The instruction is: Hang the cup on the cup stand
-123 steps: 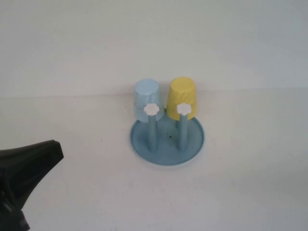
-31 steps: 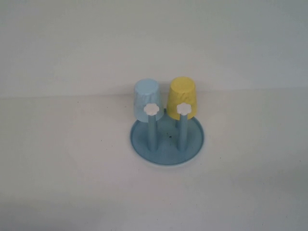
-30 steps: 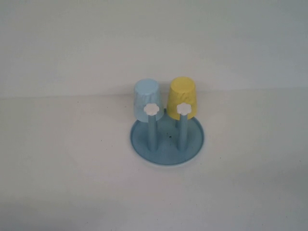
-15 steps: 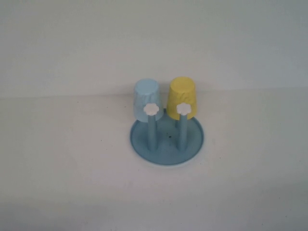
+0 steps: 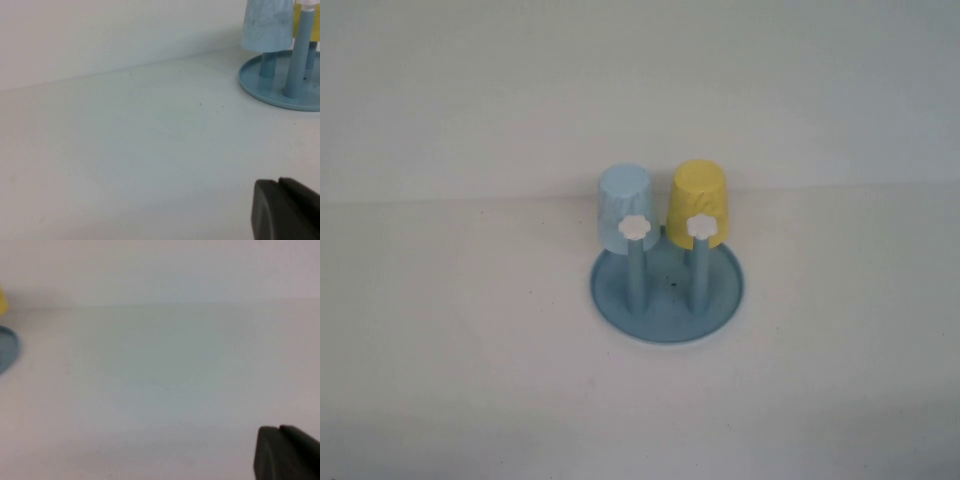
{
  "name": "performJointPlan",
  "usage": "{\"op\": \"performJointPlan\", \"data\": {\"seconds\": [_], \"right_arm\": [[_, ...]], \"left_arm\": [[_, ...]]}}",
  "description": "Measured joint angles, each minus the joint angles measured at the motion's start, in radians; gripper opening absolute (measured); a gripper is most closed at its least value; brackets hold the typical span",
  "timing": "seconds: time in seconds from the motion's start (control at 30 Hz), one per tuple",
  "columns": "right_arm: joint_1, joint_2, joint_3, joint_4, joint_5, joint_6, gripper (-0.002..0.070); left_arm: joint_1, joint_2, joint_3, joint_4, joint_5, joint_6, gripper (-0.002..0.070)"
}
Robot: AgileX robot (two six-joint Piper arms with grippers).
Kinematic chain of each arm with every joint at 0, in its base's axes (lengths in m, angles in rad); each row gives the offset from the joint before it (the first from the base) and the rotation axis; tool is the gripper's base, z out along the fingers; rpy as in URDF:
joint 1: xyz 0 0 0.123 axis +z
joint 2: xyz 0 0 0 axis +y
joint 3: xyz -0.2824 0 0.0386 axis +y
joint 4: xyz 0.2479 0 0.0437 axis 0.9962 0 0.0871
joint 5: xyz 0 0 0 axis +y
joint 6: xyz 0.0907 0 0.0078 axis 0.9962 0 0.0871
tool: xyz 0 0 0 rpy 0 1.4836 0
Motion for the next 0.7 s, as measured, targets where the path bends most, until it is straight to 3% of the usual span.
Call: {"op": "performJointPlan", "data": {"seconds": [0.13, 0.7], "right_arm": [[-0.111, 0.000, -0.004, 0.009, 0.050, -0.009, -0.0001], [-0.068, 0.000, -0.006, 0.013, 0.066, -0.092, -0.0001]], "left_arm": [[0.000, 0.000, 0.000, 0.000, -0.002, 0.000, -0.0001], [0.000, 0.000, 0.000, 0.000, -0.002, -0.012, -0.0001]]}}
